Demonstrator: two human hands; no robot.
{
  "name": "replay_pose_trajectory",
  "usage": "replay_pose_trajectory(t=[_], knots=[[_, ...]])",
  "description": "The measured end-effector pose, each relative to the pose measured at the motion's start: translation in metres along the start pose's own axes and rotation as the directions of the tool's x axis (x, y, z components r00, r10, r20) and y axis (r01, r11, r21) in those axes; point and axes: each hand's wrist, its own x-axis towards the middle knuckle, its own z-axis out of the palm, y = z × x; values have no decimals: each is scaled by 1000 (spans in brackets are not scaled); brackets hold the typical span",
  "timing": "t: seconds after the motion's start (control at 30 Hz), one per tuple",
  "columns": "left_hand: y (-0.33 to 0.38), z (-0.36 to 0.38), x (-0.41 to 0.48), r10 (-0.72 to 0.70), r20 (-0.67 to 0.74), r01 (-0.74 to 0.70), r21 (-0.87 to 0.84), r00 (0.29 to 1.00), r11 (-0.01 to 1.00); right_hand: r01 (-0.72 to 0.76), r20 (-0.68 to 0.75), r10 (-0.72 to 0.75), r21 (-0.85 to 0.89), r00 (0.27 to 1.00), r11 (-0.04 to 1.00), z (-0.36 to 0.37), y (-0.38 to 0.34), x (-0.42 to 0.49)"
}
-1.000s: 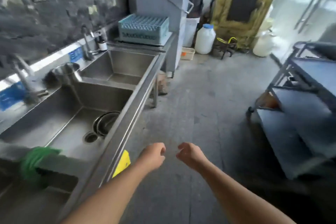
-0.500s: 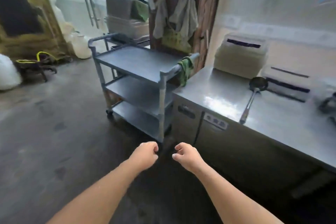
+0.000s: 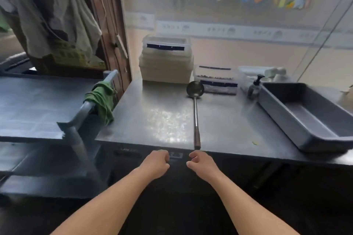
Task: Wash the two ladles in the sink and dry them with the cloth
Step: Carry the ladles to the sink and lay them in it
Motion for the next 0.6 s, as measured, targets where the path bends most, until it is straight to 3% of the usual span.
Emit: replay_pose_trajectory(t=[0.27,0.6], knots=[[55,9,169,-16,95,32,-164,995,986,-126,-28,134,198,991,972,-61,33,172],[100,36,332,-232,196,297,-447,953,844,-308,177,258,394,950,866,-101,60,350]])
